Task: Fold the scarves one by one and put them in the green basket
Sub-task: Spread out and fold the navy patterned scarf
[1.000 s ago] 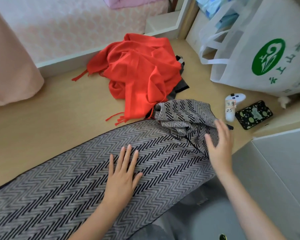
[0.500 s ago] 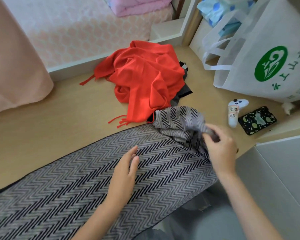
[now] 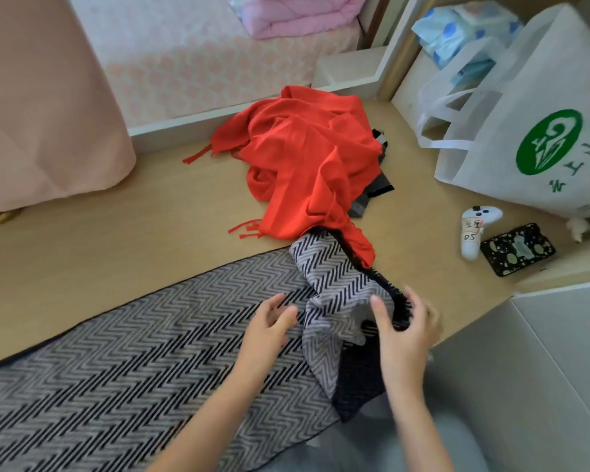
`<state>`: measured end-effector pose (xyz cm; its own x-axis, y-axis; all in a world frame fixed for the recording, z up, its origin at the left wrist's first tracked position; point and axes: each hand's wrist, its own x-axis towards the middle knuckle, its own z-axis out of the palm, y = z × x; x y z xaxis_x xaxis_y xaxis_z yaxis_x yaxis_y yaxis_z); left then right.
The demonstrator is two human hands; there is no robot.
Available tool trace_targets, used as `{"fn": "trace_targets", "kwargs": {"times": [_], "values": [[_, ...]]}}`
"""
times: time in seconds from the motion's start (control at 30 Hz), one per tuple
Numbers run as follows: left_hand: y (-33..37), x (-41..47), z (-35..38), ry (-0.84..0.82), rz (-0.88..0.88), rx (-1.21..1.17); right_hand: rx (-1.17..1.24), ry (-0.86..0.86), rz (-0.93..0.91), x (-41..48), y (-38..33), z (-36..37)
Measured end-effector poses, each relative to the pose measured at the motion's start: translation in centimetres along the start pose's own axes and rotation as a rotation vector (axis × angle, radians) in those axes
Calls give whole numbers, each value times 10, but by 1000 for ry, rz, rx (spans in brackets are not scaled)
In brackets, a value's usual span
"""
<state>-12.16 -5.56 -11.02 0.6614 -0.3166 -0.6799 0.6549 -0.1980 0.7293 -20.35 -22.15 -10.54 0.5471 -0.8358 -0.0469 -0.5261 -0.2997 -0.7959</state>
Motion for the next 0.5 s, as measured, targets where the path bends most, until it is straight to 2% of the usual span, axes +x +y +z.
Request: {"fn": "trace_targets", "kwargs": {"times": [0.1,0.27,0.37,0.43,0.5], "values": [[-1,-1,9,-58,-11,9,-68,-214,124,26,7,14],[-1,-1,16,-102,26,70,-57,-148,9,10,6,26],[-2,-1,19,-144,76,112,-26,-135,177,15,6,26],[0,-2,21,-181,77,137,-8,-188,272,18,1,23],[3,-3,20,-179,74,114,30,-202,228,10,-14,17]]}}
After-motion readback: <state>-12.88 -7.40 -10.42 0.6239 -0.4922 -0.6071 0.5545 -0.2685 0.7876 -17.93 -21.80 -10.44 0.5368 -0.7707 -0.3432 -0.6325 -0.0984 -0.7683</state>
